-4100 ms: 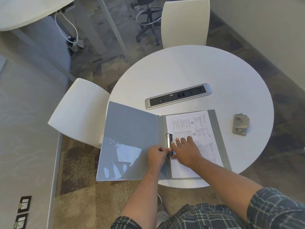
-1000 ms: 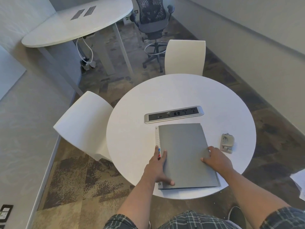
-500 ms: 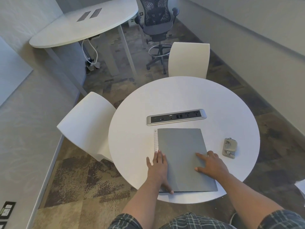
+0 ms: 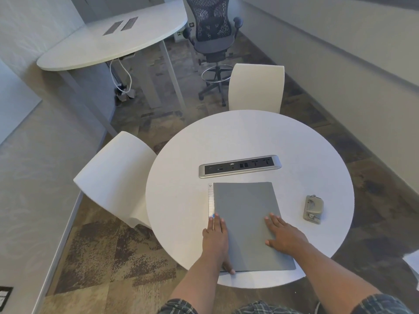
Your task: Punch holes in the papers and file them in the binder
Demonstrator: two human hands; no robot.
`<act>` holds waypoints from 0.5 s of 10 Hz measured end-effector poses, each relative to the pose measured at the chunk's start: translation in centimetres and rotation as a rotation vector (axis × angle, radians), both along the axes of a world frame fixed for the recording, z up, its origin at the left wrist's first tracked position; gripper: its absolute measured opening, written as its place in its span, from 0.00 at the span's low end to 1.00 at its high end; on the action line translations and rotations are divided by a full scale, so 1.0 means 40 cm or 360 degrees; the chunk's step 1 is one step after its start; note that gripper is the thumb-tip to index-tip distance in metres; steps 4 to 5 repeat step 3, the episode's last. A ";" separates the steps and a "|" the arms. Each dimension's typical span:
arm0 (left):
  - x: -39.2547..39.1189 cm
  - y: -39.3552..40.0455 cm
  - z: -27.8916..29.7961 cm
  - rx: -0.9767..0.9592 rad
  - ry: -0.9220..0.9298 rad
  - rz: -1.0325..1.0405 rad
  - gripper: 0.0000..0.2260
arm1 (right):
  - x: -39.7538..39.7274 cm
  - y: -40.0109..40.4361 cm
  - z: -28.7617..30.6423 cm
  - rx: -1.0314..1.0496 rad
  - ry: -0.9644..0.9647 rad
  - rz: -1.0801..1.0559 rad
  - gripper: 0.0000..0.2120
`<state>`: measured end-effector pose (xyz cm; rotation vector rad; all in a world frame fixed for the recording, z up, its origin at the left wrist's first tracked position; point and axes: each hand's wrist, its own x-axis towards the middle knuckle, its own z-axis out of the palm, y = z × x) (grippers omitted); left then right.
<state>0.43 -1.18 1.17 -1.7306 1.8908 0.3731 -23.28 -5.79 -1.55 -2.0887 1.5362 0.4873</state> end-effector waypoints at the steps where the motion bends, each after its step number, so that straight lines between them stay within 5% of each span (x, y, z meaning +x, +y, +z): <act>1: 0.002 -0.009 0.003 0.0002 0.0015 0.0002 0.70 | -0.007 -0.007 0.019 0.0010 -0.0029 0.0000 0.42; 2: 0.015 -0.017 0.022 -0.0047 0.0096 0.0010 0.66 | 0.000 -0.018 0.054 0.0012 -0.0010 -0.0015 0.42; 3: 0.026 -0.047 0.051 -0.0121 0.0229 0.0083 0.51 | 0.016 -0.034 0.103 -0.0046 0.0034 -0.0051 0.36; 5: 0.026 -0.047 0.051 -0.0121 0.0229 0.0083 0.51 | 0.016 -0.034 0.103 -0.0046 0.0034 -0.0051 0.36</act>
